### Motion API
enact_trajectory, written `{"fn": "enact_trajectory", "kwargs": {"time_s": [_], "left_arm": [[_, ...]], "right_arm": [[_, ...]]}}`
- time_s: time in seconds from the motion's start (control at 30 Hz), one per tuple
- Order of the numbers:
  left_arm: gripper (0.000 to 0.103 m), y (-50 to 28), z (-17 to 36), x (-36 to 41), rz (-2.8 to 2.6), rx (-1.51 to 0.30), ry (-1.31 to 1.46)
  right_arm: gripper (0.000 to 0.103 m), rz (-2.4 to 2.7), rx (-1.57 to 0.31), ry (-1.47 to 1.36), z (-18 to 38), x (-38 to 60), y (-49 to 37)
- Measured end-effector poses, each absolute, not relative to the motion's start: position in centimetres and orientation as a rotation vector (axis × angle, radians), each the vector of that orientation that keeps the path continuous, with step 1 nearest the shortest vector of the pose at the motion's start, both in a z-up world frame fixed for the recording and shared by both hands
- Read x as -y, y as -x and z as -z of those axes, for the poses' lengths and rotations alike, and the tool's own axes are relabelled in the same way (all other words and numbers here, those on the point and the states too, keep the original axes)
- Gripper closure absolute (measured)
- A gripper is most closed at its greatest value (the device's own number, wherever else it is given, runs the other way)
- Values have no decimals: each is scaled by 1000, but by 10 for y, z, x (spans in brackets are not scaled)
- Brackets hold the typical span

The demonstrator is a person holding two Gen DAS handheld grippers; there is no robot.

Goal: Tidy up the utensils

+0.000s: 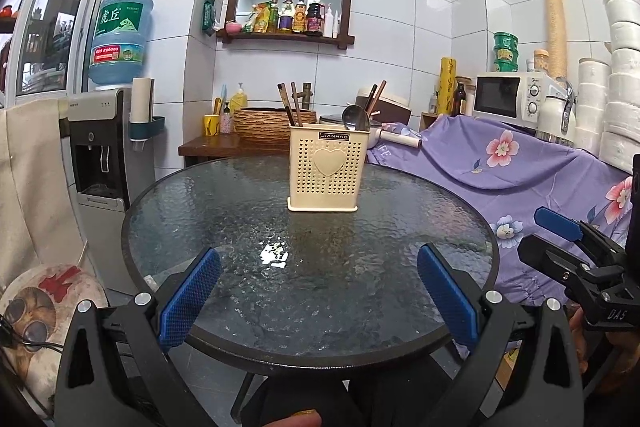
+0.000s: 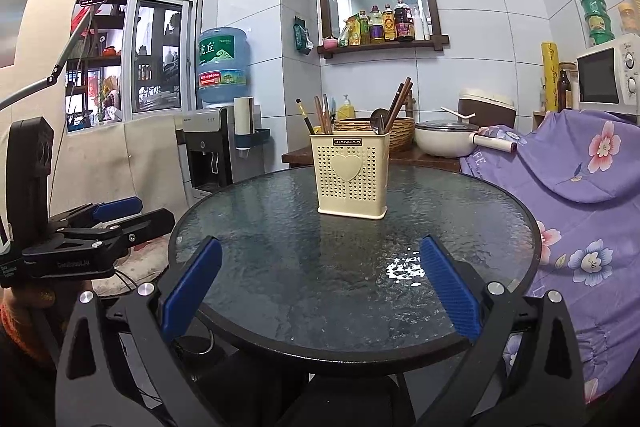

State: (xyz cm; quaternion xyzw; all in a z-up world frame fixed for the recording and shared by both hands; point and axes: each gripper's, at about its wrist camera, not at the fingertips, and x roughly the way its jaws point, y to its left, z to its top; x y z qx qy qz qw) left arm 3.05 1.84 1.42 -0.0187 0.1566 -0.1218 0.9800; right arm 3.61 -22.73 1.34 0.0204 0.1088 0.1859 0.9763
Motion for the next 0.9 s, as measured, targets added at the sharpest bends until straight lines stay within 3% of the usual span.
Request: {"fn": "enact_trajectory", "kwargs": {"time_s": [0.9], "left_arm": [[6,-36,-10,-19,260,-350,47]], "right_arm": [[6,-374,-245,-46,-10,229,-41]]}}
